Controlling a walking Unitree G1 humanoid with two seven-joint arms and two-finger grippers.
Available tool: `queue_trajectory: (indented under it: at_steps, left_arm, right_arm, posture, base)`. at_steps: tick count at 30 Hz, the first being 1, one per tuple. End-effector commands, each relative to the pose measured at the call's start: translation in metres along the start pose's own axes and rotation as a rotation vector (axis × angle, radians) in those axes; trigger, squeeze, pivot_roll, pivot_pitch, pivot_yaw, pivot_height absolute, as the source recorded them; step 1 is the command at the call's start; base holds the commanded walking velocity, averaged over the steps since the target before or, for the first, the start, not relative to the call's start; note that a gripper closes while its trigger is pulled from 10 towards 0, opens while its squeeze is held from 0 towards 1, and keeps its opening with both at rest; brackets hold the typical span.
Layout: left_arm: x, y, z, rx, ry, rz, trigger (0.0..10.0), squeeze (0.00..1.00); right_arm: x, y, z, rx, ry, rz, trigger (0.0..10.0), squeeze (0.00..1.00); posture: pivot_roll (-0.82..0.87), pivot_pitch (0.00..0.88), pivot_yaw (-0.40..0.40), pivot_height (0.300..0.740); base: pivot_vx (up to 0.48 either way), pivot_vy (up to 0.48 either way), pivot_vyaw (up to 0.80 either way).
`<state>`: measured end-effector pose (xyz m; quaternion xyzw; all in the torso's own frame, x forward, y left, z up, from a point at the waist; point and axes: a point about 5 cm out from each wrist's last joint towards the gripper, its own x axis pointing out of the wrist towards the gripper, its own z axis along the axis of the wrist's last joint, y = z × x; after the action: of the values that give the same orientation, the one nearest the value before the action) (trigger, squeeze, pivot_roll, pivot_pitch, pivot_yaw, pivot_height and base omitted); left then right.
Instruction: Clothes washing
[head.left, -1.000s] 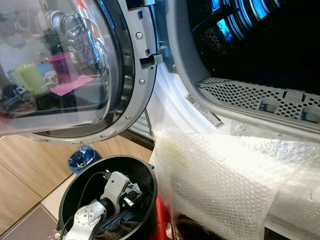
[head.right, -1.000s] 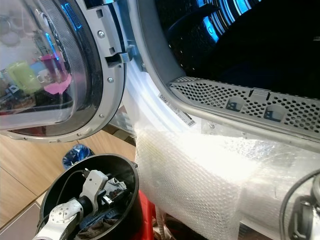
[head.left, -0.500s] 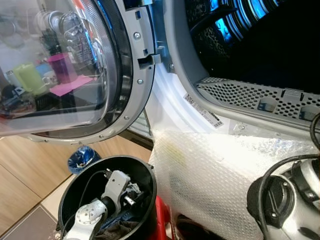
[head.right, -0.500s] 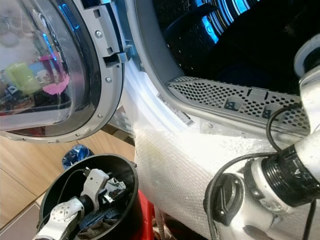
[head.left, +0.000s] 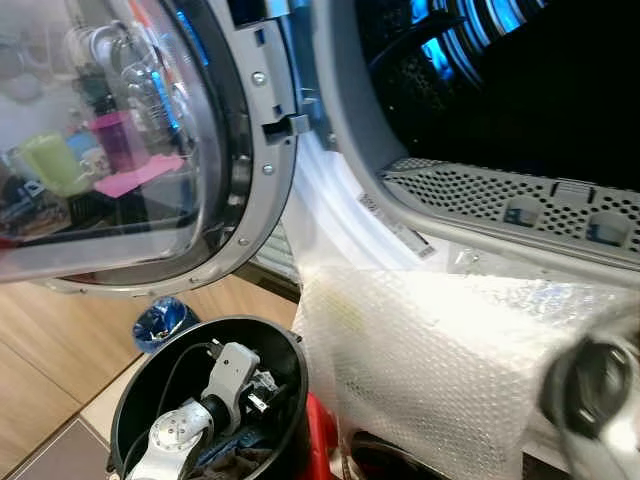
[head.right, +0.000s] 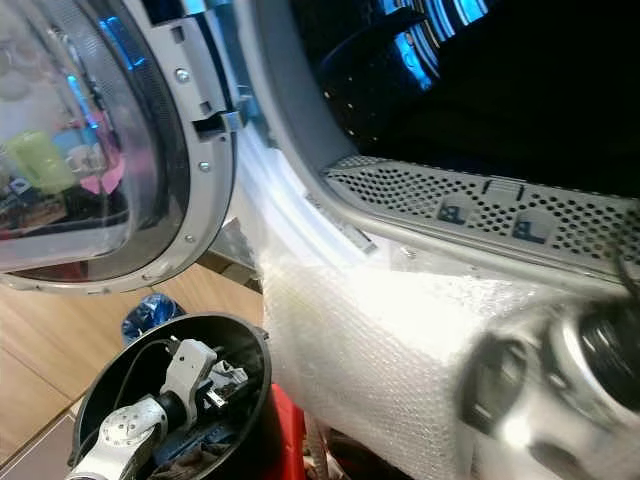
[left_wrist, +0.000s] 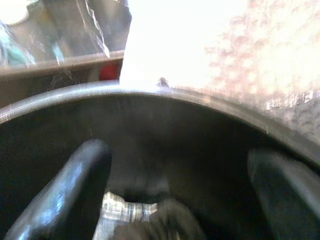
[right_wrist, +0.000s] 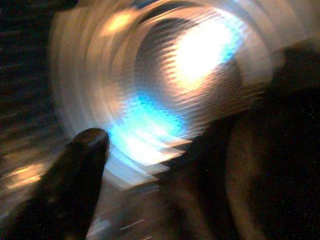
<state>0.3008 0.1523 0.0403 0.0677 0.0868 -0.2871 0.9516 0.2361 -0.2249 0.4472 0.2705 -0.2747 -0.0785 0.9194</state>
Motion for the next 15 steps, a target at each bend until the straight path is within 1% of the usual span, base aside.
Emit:
queue_trajectory:
  at_steps: [1,2,3,4,5,6,7,8,9,10,11,13,15]
  left_arm:
    - [-0.006,0.005,-0.005,0.012,0.027,0.006,10.0,0.0]
    - [-0.006,0.005,-0.005,0.012,0.027,0.008,10.0,0.0]
    - [-0.006,0.005,-0.005,0.012,0.027,0.009,10.0,0.0]
    - [-0.006,0.005,-0.005,0.011,0.027,0.01,10.0,0.0]
    - [-0.006,0.005,-0.005,0.011,0.027,0.01,10.0,0.0]
    - [-0.006,0.005,-0.005,0.011,0.027,0.01,10.0,0.0]
    - [-0.006,0.005,-0.005,0.012,0.027,0.008,10.0,0.0]
    - [-0.006,0.005,-0.005,0.012,0.027,0.007,10.0,0.0]
    - [-0.006,0.005,-0.005,0.012,0.027,0.007,10.0,0.0]
    - [-0.005,0.005,-0.005,0.011,0.027,0.007,10.0,0.0]
    - [-0.005,0.006,-0.004,0.011,0.026,0.007,10.0,0.0]
    - [-0.005,0.006,-0.004,0.013,0.026,0.004,10.0,0.0]
    - [-0.005,0.005,-0.004,0.012,0.026,0.002,10.0,0.0]
  right_arm:
    - [-0.004,0.005,-0.007,0.026,0.06,0.088,10.0,0.0]
    - [-0.009,0.012,-0.016,-0.024,0.099,0.168,10.0,0.0]
    - [-0.015,0.019,-0.023,-0.141,0.112,0.242,10.0,0.0]
    - [-0.019,0.022,-0.028,-0.227,0.125,0.289,10.0,0.0]
    - [-0.027,0.026,-0.031,-0.504,0.075,0.334,10.0,0.0]
    - [-0.027,0.026,-0.031,-0.504,0.075,0.334,10.0,0.0]
    - [-0.035,0.029,-0.043,-0.758,0.067,0.412,10.0,0.0]
    - [-0.039,0.029,-0.049,-0.801,0.084,0.449,10.0,0.0]
    - [-0.04,0.029,-0.051,-0.794,0.096,0.464,10.0,0.0]
    - [-0.039,0.026,-0.048,-0.795,0.081,0.41,10.0,0.0]
    - [-0.037,0.022,-0.043,-0.84,0.037,0.335,10.0,0.0]
    - [-0.039,0.022,-0.039,-0.943,-0.014,0.343,10.0,0.0]
    - [-0.041,0.026,-0.033,-1.021,-0.125,0.365,10.0,0.0]
  posture:
    - [-0.05,0.036,0.177,0.74]
    - [-0.05,0.035,0.175,0.74]
    - [-0.05,0.035,0.175,0.74]
    - [-0.05,0.035,0.175,0.74]
    - [-0.05,0.035,0.175,0.74]
    - [-0.05,0.035,0.175,0.74]
    - [-0.05,0.035,0.178,0.74]
    - [-0.05,0.035,0.178,0.74]
    - [-0.05,0.035,0.178,0.74]
    - [-0.06,0.035,0.179,0.74]
    - [-0.06,0.038,0.181,0.74]
    - [-0.06,0.038,0.181,0.74]
    - [-0.06,0.037,0.183,0.74]
  base:
    - [0.0,0.0,0.0]
    - [0.0,0.0,0.0]
    - [0.0,0.0,0.0]
    - [0.0,0.0,0.0]
    - [0.0,0.0,0.0]
    - [0.0,0.0,0.0]
    - [0.0,0.0,0.0]
    - [0.0,0.0,0.0]
    - [0.0,0.0,0.0]
    - [0.0,0.0,0.0]
    - [0.0,0.0,0.0]
    - [0.0,0.0,0.0]
    - [0.0,0.0,0.0]
